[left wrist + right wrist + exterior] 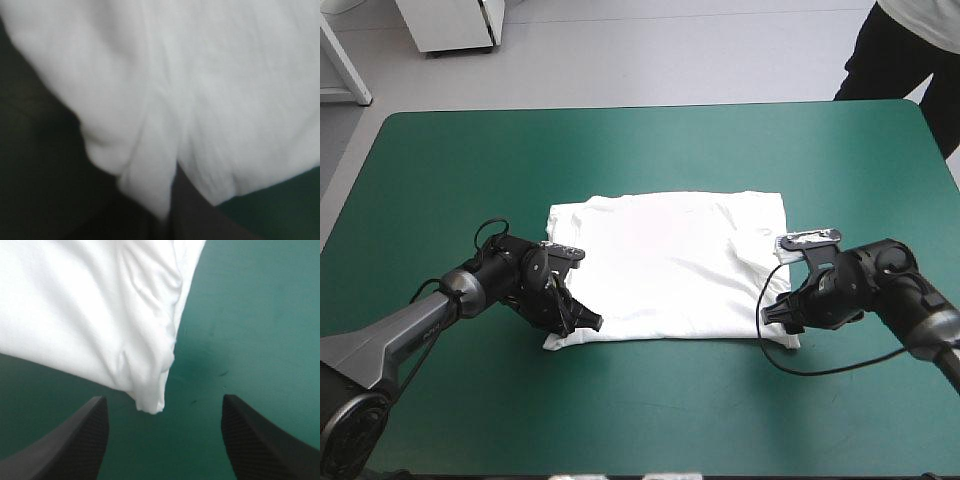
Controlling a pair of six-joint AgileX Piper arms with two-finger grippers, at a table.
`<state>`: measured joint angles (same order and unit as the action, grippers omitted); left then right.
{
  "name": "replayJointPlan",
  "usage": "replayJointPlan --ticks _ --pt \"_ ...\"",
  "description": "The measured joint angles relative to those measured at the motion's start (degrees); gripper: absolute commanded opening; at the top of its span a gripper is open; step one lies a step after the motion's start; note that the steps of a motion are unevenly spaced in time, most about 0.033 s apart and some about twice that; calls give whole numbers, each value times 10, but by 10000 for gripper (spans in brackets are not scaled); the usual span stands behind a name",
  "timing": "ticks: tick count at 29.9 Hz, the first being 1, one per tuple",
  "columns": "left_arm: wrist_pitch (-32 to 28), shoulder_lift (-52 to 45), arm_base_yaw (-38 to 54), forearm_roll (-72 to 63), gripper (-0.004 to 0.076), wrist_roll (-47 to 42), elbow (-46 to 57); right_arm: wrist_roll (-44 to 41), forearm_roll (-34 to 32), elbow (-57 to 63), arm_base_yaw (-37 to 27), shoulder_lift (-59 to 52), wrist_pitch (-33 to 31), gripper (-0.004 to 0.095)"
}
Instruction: Fold the cloth
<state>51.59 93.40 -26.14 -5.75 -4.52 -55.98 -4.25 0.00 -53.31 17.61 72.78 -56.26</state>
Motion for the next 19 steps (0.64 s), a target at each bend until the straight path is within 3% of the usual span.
replayJointPlan --ticks 8,11,15,19 --pt "2 1 0 0 -10 1 -1 4 7 0 0 116 36 619" --pt "2 1 0 0 -10 1 -1 11 23 0 0 145 48 570" --pt "1 2 0 0 -10 1 -1 32 33 -7 -2 164 40 344" --pt "2 3 0 0 -10 1 -2 50 51 -14 -4 175 32 -3"
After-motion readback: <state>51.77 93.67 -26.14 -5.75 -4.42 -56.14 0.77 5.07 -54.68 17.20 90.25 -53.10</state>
